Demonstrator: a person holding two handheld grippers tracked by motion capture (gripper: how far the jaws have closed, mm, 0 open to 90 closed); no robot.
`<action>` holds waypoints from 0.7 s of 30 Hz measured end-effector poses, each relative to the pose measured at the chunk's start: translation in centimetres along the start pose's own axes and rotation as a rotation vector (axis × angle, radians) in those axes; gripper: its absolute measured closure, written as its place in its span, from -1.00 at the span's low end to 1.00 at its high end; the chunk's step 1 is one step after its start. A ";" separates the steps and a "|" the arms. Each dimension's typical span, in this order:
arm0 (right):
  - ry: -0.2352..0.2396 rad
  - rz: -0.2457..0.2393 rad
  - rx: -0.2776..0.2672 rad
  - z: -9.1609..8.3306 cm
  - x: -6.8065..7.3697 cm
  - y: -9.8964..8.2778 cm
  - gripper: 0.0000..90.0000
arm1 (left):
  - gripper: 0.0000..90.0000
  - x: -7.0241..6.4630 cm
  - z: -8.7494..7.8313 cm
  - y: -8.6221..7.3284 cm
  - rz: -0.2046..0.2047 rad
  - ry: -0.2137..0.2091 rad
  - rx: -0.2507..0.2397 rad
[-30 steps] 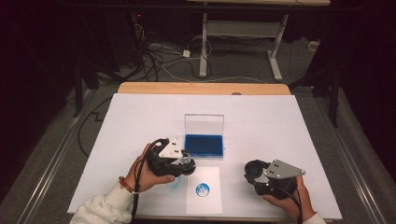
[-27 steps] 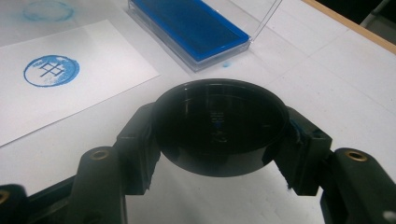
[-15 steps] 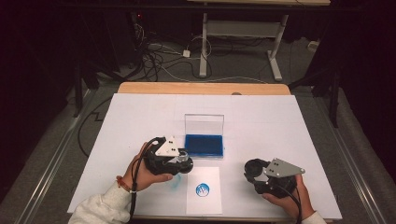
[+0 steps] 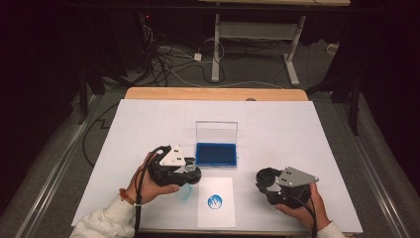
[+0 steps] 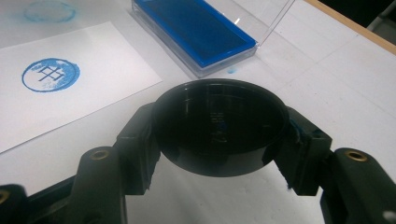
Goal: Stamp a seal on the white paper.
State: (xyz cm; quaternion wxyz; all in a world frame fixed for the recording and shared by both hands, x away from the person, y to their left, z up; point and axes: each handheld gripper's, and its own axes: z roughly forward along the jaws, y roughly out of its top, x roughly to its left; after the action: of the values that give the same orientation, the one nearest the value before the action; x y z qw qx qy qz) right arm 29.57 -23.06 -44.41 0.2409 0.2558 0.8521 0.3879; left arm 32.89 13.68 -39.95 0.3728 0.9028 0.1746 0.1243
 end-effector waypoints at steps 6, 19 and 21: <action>0.011 -0.008 0.000 0.3 0.0 0.2 -0.14 | 0.21 0.0 -0.2 -0.2 -0.012 0.009 -0.005; 0.022 -0.013 0.004 0.6 0.1 0.3 -0.14 | 0.21 0.1 -0.6 -0.4 -0.023 0.011 -0.013; 0.026 -0.011 0.004 0.7 0.2 0.3 -0.14 | 0.21 0.0 -0.6 -0.3 -0.019 0.008 -0.011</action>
State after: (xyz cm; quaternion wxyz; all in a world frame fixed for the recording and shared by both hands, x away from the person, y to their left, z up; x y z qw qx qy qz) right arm 29.96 -22.40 -44.60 0.2315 0.2466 0.8574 0.3879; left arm 32.61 14.28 -39.77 0.3781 0.8985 0.1842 0.1255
